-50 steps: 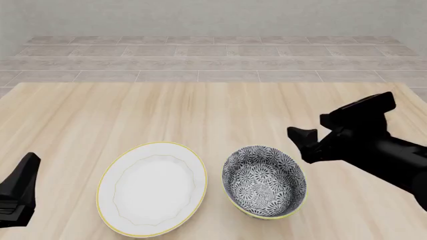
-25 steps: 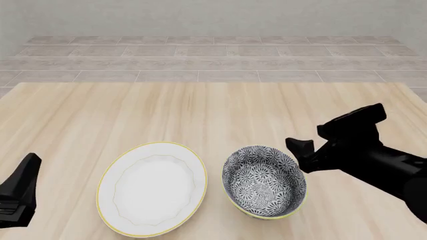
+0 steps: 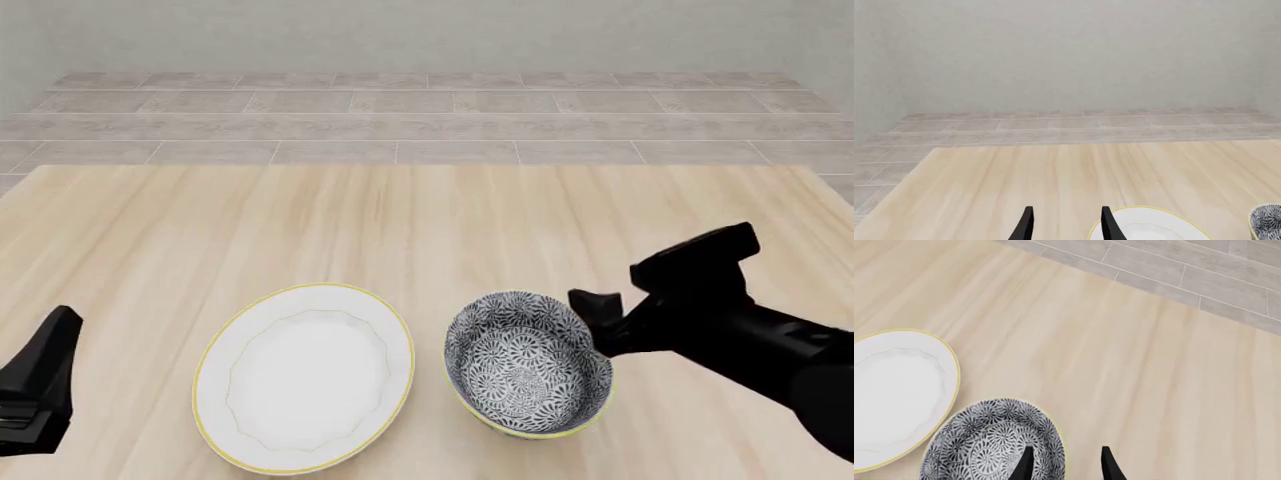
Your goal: Put the bowl on the plate.
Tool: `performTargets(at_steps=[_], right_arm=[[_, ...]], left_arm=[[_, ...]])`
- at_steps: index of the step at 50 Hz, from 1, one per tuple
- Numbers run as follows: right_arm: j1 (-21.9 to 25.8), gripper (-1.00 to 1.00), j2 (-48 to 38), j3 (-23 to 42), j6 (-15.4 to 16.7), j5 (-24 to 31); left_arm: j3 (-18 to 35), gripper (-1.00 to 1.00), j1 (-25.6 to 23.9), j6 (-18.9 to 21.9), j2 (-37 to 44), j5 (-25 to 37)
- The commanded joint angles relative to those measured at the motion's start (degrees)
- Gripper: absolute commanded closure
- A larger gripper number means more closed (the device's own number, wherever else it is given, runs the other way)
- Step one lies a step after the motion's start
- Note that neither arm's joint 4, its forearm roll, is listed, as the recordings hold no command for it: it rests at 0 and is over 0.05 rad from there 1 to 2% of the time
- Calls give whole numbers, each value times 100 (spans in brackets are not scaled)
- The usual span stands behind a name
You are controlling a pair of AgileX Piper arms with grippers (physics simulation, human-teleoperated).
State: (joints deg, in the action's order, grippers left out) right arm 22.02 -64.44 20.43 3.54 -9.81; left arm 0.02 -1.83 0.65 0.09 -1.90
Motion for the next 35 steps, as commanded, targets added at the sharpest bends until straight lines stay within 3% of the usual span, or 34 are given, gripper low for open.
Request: performTargets(at_steps=[1, 35], right_arm=[[-9, -100, -194, -112, -12, -211], [-29, -100, -686, -272, -57, -624]], left_arm=[[0, -100, 7, 2, 3, -12], [2, -100, 25, -16, 5, -40]])
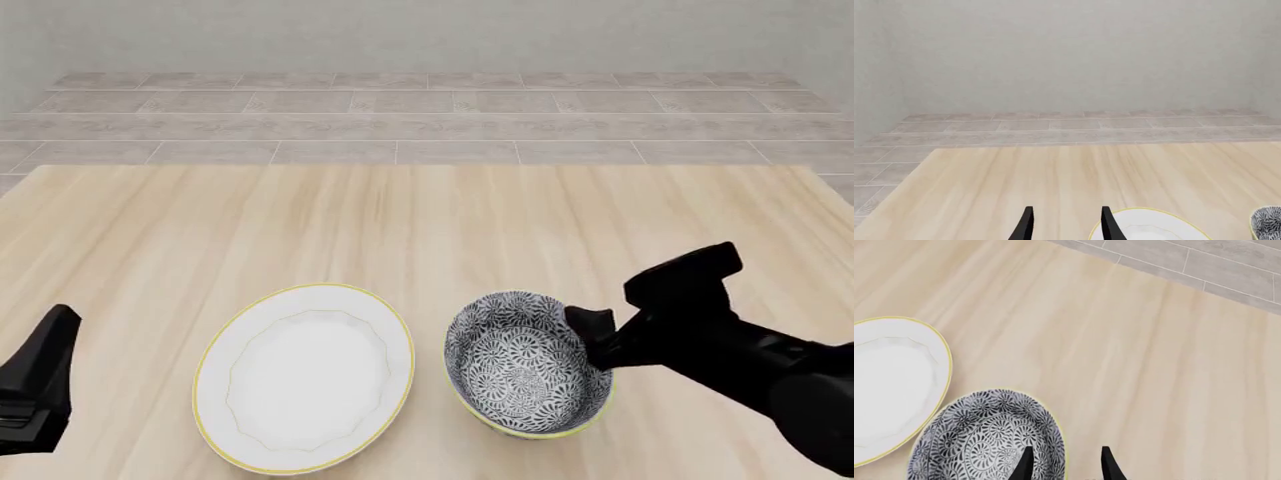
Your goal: Put the bowl on the plate.
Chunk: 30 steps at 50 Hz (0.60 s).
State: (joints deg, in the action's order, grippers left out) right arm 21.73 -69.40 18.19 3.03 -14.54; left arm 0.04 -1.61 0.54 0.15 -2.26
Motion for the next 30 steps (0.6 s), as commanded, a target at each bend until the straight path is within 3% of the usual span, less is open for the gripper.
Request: performTargets(at_steps=[1, 30], right_arm=[[3, -100, -213, -51, -7, -167], [3, -100, -647, -135, -60, -483]], left_arm=[[0, -100, 3, -3, -1, -5], [0, -100, -7, 3, -8, 6]])
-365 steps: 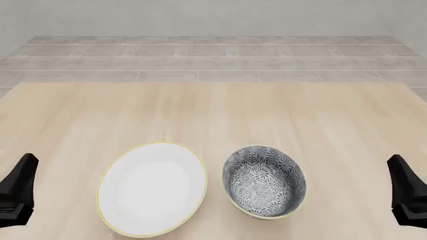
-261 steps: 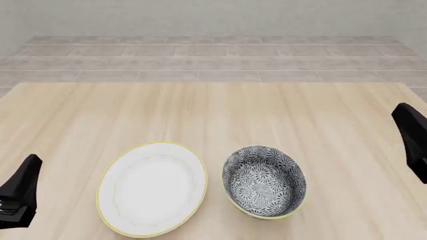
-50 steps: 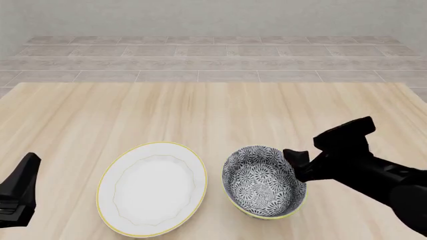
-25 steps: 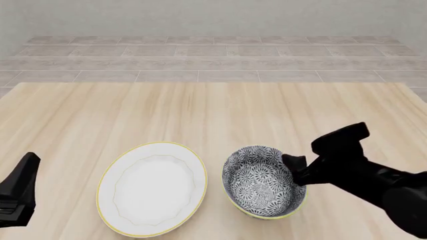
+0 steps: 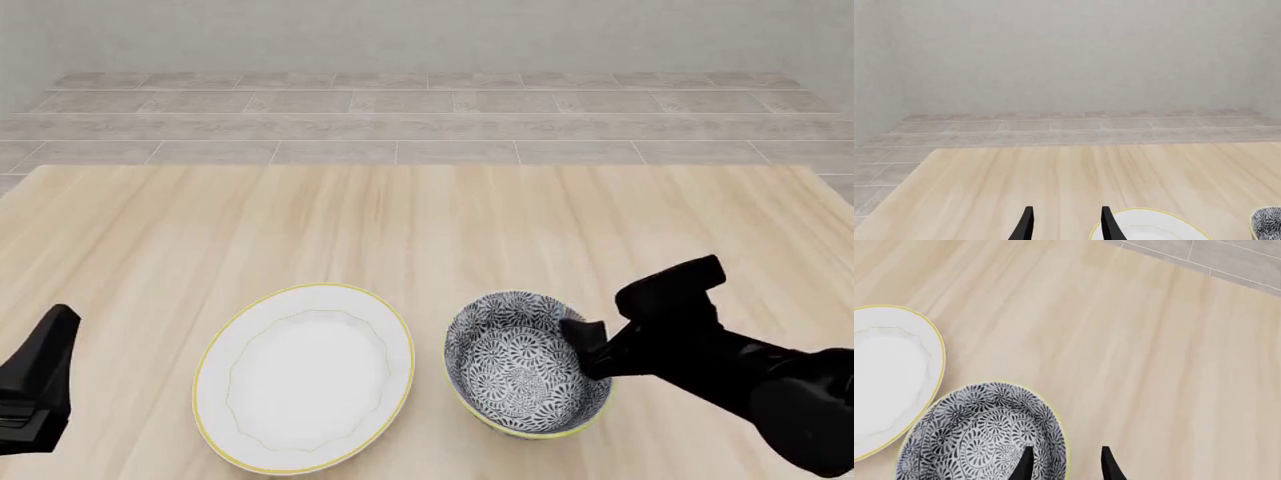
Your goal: Put the bowl on the plate.
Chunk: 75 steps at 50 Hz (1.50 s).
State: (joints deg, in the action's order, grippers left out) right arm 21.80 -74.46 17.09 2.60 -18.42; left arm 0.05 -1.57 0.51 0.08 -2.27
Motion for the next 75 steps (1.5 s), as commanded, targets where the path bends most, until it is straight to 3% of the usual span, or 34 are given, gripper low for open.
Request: performTargets(at_steps=[1, 65, 66, 75], right_arm=[[-7, -100, -158, -28, -21, -103], [-48, -100, -1051, -107, -103, -744], [-67, 100, -1042, -105, -90, -742], [-68, 100, -788, -103, -11, -577]], left_arm=[[-1, -100, -11, 5, -2, 8], [-2, -100, -26, 63, 84, -30], [-2, -100, -24, 63, 86, -31], [-2, -100, -14, 65, 105, -46]])
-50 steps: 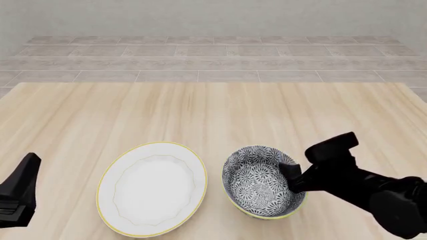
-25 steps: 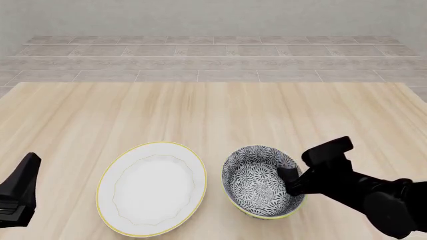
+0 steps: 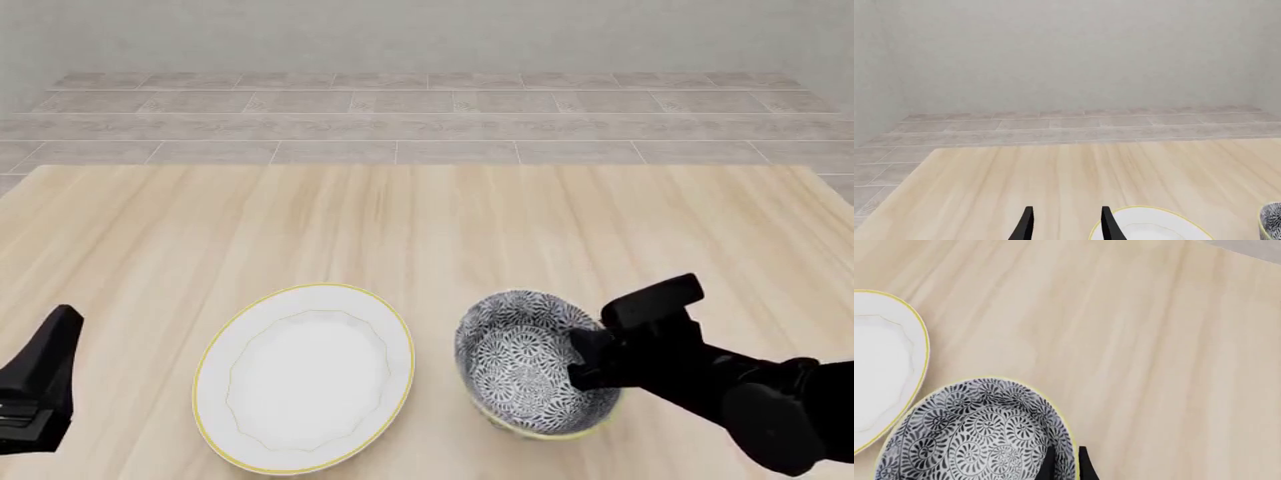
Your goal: Put the bowl on the plate.
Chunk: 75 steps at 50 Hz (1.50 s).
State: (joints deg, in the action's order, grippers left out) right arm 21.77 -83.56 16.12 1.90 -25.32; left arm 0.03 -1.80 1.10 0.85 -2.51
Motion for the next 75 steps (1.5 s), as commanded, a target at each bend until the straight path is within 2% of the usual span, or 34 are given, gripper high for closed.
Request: performTargets(at_steps=[1, 5, 6, 7, 8, 9, 13, 16, 17, 23, 28, 36, 52, 58, 75], right_arm=[[-87, 100, 149, -2, 67, 132], [-106, 100, 300, 10, 100, 252], [-535, 100, 54, 63, 571, 235], [-314, 100, 252, 30, 349, 245], [-449, 100, 146, 83, 511, 304], [-318, 100, 292, 76, 337, 352], [-281, 100, 472, 152, 237, 575], [-247, 100, 599, 199, 154, 708], [-247, 100, 601, 199, 154, 710], [-206, 100, 753, 300, -54, 946], [-206, 100, 1013, 353, -97, 1157], [-148, 100, 1571, 535, -162, 1741], [-135, 100, 1962, 789, -181, 2210], [-111, 100, 2090, 956, -327, 2432], [-135, 100, 2279, 1489, -490, 2934]], left_arm=[[0, -100, 9, 5, 29, -22], [0, -100, 17, 2, 32, -24], [0, -100, 18, 1, 32, -24], [0, -100, 18, 0, 30, -23], [-1, -100, 17, 2, 33, -26], [-1, -100, 16, 4, 39, -32], [-2, -100, 21, 0, 240, -233], [3, -100, 23, 1, 770, -760], [3, -100, 23, 1, 770, -760], [0, -100, 12, 4, 2226, -2209], [0, -100, 1, 8, 2606, -2582], [0, -100, -23, 11, 2449, -2414], [0, -100, -30, 32, 2337, -2274], [0, -100, -31, 36, 2240, -2175], [2, -100, -24, 26, 1948, -1910]])
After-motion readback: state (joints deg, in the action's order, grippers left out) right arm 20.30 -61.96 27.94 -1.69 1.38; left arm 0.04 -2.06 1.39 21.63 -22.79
